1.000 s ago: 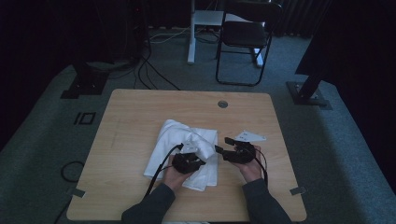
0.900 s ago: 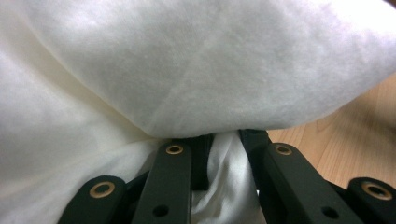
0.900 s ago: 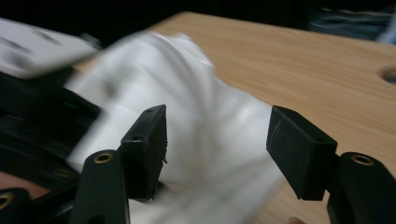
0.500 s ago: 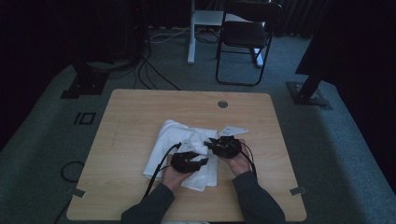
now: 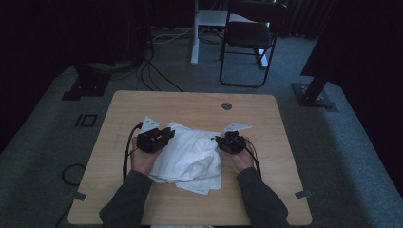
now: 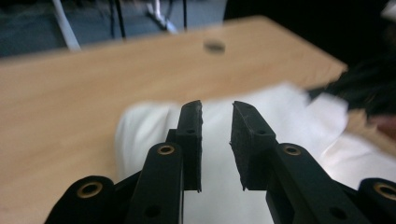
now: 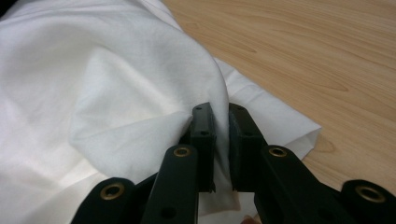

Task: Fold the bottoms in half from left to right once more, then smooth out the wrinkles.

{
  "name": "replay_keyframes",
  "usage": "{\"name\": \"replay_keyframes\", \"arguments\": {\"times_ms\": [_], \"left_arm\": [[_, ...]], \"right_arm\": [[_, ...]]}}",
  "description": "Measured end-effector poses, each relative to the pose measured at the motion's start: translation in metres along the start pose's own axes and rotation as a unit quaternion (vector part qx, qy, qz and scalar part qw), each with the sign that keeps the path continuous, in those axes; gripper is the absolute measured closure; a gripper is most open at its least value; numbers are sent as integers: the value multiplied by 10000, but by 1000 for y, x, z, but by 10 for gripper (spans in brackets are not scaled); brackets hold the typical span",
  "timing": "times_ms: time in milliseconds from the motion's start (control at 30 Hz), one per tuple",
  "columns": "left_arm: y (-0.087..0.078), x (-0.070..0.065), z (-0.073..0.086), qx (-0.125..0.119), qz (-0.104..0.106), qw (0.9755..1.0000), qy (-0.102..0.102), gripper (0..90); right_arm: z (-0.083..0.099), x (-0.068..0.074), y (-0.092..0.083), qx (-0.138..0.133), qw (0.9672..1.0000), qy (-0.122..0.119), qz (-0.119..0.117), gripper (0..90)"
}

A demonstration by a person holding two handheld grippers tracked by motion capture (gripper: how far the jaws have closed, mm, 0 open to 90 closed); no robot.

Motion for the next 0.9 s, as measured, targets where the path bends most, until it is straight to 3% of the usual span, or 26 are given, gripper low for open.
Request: {"name": "replay_keyframes", "arguments": {"times_ms": [100,300,433,567,700,900], "left_arm": [[21,-1,17,291,70,9996,17,726],[51,-2,42,586,-79,9982,-96,733],[52,-6,45,522,-284,9982,69,740],[54,-10,47,500,-548,9968,302,744],[55,-15,49,409,-846,9946,449,747],[58,-15,48,378,-937,9941,388,747]], "right_arm": [[-1,-2,4,34,10000,7,33,819],[4,-8,10,211,9997,102,102,787],[7,-14,5,209,9990,318,240,596],[0,-12,-13,102,9983,249,508,472],[-11,0,-41,-206,9974,70,682,436],[-12,35,-61,-406,9974,-427,426,443]]}}
Point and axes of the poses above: each handheld gripper's, and its own axes: y roughly forward along the jaws, z roughly out of its underside, x roughly to its left, the point moved 4 cm from there along y, roughly forward along the jaws, and after that the axes turned 13 degrees about -y, right-handed, at the moved point
